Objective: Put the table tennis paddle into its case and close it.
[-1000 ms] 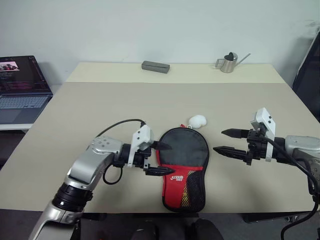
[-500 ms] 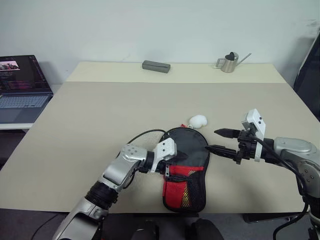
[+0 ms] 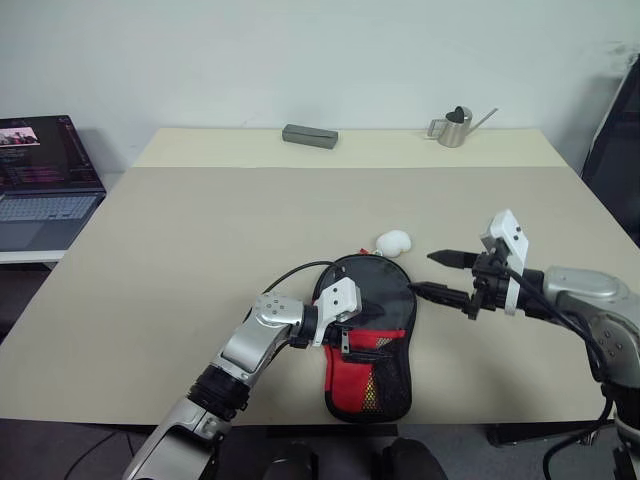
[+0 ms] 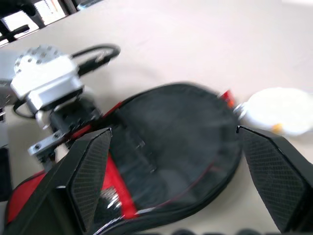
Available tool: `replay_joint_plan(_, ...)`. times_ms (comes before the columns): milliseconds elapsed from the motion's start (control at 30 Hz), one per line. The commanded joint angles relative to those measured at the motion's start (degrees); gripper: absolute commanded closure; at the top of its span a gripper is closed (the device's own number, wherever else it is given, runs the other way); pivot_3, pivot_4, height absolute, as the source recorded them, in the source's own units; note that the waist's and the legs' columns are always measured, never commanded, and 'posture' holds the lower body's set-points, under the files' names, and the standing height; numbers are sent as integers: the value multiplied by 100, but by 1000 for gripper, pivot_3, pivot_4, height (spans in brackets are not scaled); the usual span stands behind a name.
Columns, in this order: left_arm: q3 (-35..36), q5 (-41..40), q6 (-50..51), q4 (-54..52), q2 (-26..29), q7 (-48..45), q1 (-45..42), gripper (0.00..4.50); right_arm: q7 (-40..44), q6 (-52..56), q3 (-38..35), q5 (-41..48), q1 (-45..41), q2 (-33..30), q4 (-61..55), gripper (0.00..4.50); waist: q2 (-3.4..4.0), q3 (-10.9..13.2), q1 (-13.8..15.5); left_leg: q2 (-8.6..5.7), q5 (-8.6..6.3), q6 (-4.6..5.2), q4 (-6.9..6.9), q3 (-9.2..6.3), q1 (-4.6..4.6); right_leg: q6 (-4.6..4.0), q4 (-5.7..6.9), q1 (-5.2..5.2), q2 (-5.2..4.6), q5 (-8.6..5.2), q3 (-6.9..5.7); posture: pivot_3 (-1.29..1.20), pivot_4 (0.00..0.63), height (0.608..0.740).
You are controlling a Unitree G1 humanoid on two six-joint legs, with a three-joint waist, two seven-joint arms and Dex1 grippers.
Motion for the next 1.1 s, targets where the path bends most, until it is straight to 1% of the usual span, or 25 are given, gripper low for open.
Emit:
replay_joint_plan(33,-76,74,342,290,199,-101,244,36,-260,-166,137,-229,-704,256,655,0,1,0,-12,1,0,0,-2,-1,9,-1,0,7,2,0,0,0,150,740)
replay_joint_plan(100,-61,74,357,318,217,-103,235,36,-384,-149,216,-357,-1072,432,1113,0,4,-2,-7,2,0,0,-6,0,32,-6,1,25,5,-4,-1,0,150,740)
replay_joint_plan(200,-72,83,345,366,240,-137,201,36,-529,-252,480,-719,-1672,729,2101,0,6,-4,-10,6,0,0,-5,-2,33,-10,3,26,6,-4,-1,0,150,740)
replay_joint_plan(333,-80,76,347,367,253,-156,183,36,-504,-882,948,-1383,-2171,1069,3387,0,7,-6,-6,4,0,-1,-5,-1,34,-11,7,25,4,-4,6,0,150,740)
replay_joint_plan(400,-94,75,353,335,263,-159,206,36,-531,-1129,1060,-1614,-2377,1279,3960,0,7,-6,-11,3,0,-1,-5,-1,34,-11,10,22,4,-4,6,0,150,740)
replay_joint_plan(533,-116,67,380,283,257,-159,238,36,-583,-1534,1093,-1950,-2738,1724,5035,0,9,-7,-42,3,1,-2,-5,-2,37,-11,19,17,5,-4,15,0,150,740)
replay_joint_plan(700,-148,86,359,297,255,-176,215,36,-783,-2353,1007,-2342,-3240,2275,6579,0,12,-9,-69,1,1,-2,-5,-1,44,-12,24,17,5,-3,25,0,150,740)
replay_joint_plan(933,-160,88,377,286,258,-176,214,36,-720,-3057,1082,-2796,-3490,2493,7550,0,16,-12,-90,0,1,-2,-5,-1,45,-12,25,16,5,-3,31,0,150,740)
replay_joint_plan(1100,-170,96,384,253,282,-170,246,36,-643,-3359,1114,-3088,-3526,2500,7807,0,23,-16,-104,0,1,-3,-6,0,47,-12,28,15,7,-3,34,0,150,740)
